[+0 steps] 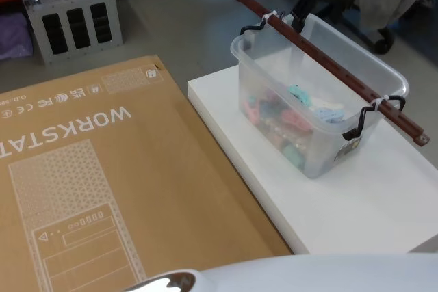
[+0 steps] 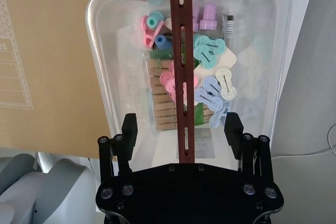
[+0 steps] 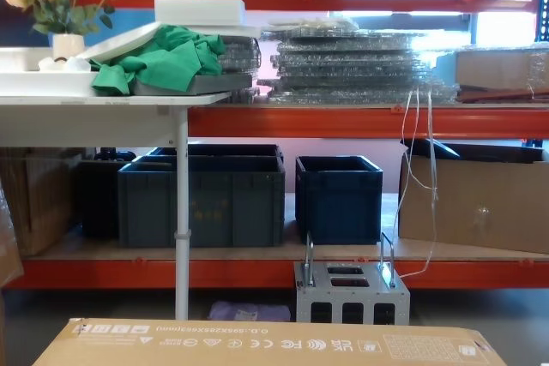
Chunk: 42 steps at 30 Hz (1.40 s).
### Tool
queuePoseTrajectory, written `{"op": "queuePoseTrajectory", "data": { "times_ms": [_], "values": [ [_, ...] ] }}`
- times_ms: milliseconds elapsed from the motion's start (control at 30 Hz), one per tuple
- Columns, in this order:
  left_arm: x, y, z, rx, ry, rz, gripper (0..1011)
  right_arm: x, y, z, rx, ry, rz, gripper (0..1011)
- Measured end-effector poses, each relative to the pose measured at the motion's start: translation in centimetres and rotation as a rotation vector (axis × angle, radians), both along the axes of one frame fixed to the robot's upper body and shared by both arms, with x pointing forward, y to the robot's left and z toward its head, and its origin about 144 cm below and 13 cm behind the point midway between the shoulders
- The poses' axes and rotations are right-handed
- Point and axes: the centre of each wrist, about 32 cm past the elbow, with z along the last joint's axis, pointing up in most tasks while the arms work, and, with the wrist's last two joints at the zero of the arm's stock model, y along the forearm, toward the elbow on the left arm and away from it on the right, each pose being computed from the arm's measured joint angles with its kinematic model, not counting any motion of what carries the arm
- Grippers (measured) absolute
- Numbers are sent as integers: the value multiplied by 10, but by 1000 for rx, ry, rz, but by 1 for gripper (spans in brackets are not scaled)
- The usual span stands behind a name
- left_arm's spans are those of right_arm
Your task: Use one hand to grasp the basket and place it at the designated location.
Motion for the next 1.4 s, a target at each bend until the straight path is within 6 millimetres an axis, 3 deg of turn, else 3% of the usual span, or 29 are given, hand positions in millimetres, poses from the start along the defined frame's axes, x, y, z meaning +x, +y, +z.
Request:
{"op": "queuePoseTrajectory", "data": {
  "times_ms": [1000, 1400],
  "values": [
    [0, 0, 0, 0, 0, 0, 0, 3, 0, -2, 4, 11, 0, 1002],
    [0, 0, 0, 0, 0, 0, 0, 13, -3, -18, 14, 66, -3, 1001]
  ]
}}
